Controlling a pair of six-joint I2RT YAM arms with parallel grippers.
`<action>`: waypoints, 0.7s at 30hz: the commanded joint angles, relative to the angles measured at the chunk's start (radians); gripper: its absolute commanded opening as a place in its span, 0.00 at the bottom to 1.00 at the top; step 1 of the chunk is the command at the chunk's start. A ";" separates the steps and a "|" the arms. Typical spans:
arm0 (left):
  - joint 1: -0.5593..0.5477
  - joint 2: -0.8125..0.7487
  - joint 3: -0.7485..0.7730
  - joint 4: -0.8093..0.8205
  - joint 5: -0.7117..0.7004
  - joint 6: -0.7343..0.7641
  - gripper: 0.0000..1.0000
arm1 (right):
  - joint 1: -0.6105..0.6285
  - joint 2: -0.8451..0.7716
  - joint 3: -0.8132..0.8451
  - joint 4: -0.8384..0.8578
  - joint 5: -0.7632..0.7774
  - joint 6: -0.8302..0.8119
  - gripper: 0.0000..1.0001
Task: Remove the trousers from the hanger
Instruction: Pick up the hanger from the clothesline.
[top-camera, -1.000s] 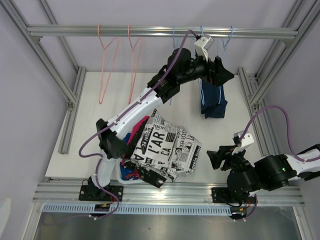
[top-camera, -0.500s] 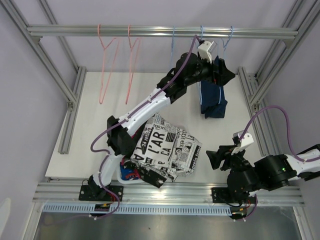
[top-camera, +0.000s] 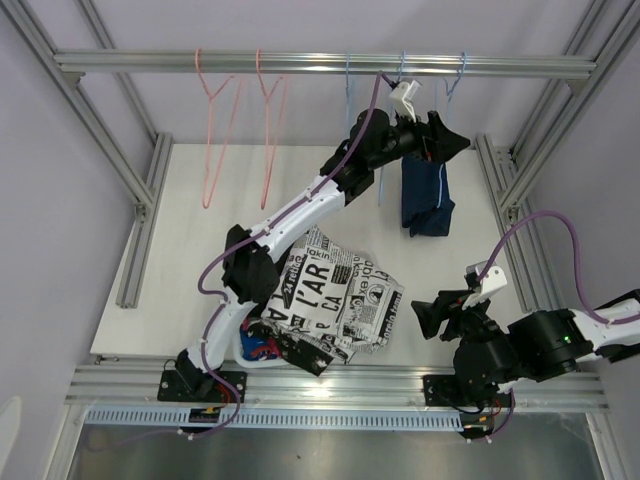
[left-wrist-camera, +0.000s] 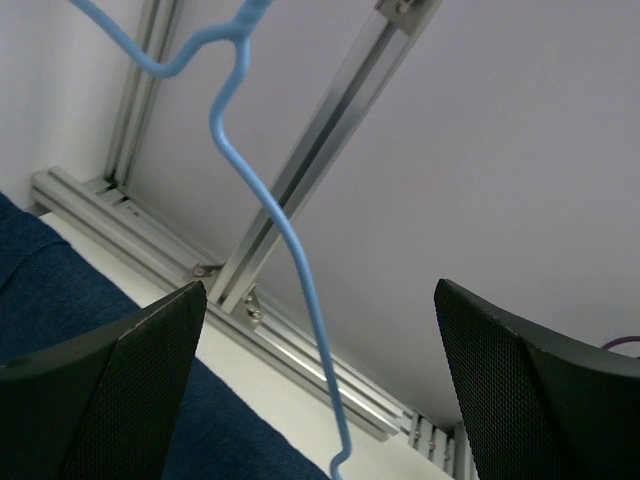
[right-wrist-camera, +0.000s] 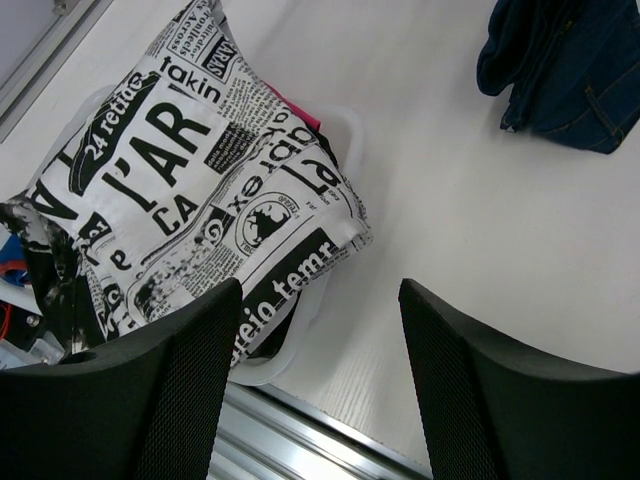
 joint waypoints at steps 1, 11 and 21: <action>0.006 -0.003 0.046 0.130 0.055 -0.074 0.99 | -0.005 -0.002 -0.001 0.031 0.046 0.016 0.69; 0.003 -0.013 0.045 0.163 0.077 -0.113 0.95 | -0.005 0.001 -0.002 0.041 0.041 0.000 0.70; -0.012 -0.014 0.043 0.184 0.089 -0.136 0.83 | -0.007 0.003 -0.004 0.045 0.040 -0.003 0.71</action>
